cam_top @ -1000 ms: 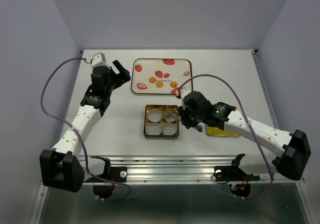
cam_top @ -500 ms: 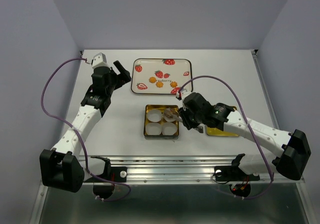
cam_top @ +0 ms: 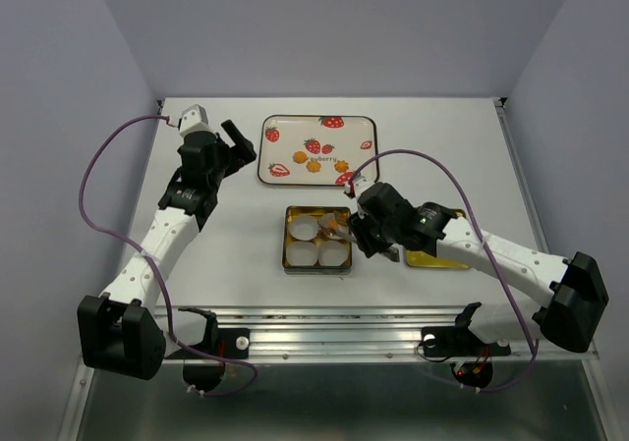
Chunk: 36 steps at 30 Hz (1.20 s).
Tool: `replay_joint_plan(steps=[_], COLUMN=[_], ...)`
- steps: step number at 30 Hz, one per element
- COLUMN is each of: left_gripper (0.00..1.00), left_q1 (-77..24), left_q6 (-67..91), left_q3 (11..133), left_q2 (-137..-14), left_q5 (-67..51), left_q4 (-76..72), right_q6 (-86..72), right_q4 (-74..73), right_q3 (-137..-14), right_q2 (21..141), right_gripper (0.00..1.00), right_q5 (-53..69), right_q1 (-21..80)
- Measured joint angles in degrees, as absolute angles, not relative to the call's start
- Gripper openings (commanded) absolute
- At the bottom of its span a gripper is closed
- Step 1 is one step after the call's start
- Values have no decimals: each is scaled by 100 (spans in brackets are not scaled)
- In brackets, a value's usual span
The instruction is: Pack the cookies
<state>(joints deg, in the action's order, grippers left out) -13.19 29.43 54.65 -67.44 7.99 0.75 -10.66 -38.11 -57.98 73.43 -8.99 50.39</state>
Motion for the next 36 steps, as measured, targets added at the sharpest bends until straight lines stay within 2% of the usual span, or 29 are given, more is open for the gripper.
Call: replay_joint_plan(steps=[14,20,24,29,36], left_gripper=[99,99,99,99,99], left_q1=[-1354,-1356,-1356,-1356,-1356], left_q6=[2941,2941,2941,2832,2687], left_q3=[5465,5465,5465,5568,5629], left_q2=[-6595,-6578,-6578,-6622,-6635], left_q5=[873,893,906,904,950], left_q4=[113,113,113,119,115], right_q6=[-1000,-926,-991,-993,-832], right_q4=[-3863,-3905,-3850,-3535,-3260], right_q3=[-6031,-6289,-6713,-7395,-7935], right_q2=[7373,6882,6803,7505,9105], right_gripper=[51,53,53,53,53], right_q5=[-904,-919,-1511,-1868,-1789], right_q1=[5039,5039,5057,4733,3671])
